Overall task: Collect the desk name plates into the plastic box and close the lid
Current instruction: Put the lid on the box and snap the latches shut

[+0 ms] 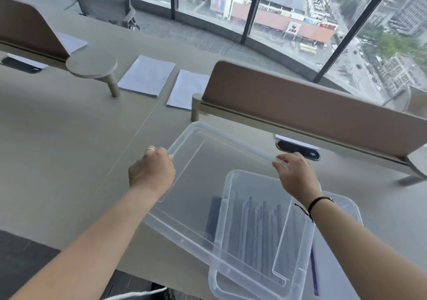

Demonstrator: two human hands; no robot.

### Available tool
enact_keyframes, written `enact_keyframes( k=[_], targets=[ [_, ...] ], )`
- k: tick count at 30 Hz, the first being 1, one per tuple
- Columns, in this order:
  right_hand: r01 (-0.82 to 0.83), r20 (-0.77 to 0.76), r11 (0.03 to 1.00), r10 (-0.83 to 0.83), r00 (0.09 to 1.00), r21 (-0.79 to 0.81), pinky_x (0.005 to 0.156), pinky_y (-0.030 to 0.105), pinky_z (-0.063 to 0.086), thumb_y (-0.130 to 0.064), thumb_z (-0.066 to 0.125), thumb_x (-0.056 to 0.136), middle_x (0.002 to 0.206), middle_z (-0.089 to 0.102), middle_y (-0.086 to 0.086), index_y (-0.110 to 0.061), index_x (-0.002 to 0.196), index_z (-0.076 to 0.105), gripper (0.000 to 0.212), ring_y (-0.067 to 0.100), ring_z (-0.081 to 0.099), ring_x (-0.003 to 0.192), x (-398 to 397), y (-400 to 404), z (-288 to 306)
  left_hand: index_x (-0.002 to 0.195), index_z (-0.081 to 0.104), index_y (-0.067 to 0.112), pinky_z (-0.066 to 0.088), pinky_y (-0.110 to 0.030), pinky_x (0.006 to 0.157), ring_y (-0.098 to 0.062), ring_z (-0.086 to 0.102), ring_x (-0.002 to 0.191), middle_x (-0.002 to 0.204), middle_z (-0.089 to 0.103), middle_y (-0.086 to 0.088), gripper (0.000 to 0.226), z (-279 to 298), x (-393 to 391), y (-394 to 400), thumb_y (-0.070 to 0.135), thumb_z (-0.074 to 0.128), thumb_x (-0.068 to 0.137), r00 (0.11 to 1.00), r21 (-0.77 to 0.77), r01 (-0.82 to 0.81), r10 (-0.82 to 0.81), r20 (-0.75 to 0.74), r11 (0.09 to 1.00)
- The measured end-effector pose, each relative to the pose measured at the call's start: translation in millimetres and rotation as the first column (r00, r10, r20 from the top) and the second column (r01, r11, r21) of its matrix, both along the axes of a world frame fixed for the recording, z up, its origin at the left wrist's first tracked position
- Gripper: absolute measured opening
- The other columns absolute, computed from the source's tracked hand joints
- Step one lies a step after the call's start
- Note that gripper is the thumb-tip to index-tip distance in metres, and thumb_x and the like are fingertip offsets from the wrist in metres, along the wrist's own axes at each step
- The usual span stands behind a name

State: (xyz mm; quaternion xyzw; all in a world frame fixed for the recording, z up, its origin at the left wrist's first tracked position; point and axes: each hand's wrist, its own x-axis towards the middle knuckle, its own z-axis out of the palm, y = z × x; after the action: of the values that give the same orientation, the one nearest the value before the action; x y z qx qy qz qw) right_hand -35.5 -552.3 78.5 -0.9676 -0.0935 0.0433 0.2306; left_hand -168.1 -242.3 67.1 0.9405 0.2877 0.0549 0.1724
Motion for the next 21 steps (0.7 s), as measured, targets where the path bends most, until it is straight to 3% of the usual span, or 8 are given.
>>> enact_keyframes(
  k=[5, 11, 15, 21],
  targets=[
    [0.020, -0.035, 1.000, -0.020, 0.999, 0.011, 0.086, 0.034, 0.042, -0.032, 0.056, 0.096, 0.120, 0.059, 0.003, -0.013, 0.120, 0.066, 0.032, 0.029, 0.059, 0.108, -4.3, -79.0, -12.3, 0.099, 0.063, 0.008, 0.043, -0.040, 0.068, -0.040, 0.060, 0.085, 0.100, 0.055, -0.011, 0.029, -7.1, -5.8, -79.3, 0.029, 0.043, 0.099, 0.998, 0.012, 0.039, -0.038, -0.059, 0.999],
    [-0.009, -0.052, 0.999, 0.007, 0.999, -0.044, 0.078, 0.029, 0.036, -0.037, 0.053, 0.098, 0.121, 0.058, -0.002, -0.021, 0.121, 0.065, 0.031, 0.026, 0.059, 0.108, 0.9, -160.5, -23.6, 0.105, 0.064, 0.008, 0.048, -0.043, 0.079, -0.040, 0.060, 0.097, 0.105, 0.058, -0.013, 0.033, -25.0, -14.6, -168.9, 0.031, 0.041, 0.100, 0.980, 0.010, 0.022, -0.020, -0.197, 1.000],
    [-0.068, -0.059, 0.998, 0.068, 0.996, -0.003, 0.088, 0.035, 0.042, -0.038, 0.055, 0.096, 0.119, 0.061, 0.000, -0.020, 0.119, 0.066, 0.031, 0.027, 0.055, 0.111, 10.1, -179.4, -37.7, 0.106, 0.065, 0.009, 0.047, -0.041, 0.078, -0.039, 0.061, 0.095, 0.105, 0.060, -0.013, 0.033, -28.4, -25.0, -195.3, 0.031, 0.041, 0.100, 0.974, 0.071, -0.046, 0.060, -0.217, 0.996],
    [-0.122, -0.060, 0.992, 0.121, 0.991, -0.017, 0.100, 0.041, 0.040, -0.042, 0.051, 0.097, 0.122, 0.060, 0.006, -0.023, 0.122, 0.061, 0.033, 0.029, 0.047, 0.119, 14.4, -189.1, -48.9, 0.103, 0.066, 0.011, 0.044, -0.037, 0.071, -0.036, 0.061, 0.089, 0.100, 0.061, -0.011, 0.034, -24.6, -36.4, -212.7, 0.032, 0.040, 0.100, 0.966, 0.105, -0.109, 0.130, -0.225, 0.988]
  ],
)
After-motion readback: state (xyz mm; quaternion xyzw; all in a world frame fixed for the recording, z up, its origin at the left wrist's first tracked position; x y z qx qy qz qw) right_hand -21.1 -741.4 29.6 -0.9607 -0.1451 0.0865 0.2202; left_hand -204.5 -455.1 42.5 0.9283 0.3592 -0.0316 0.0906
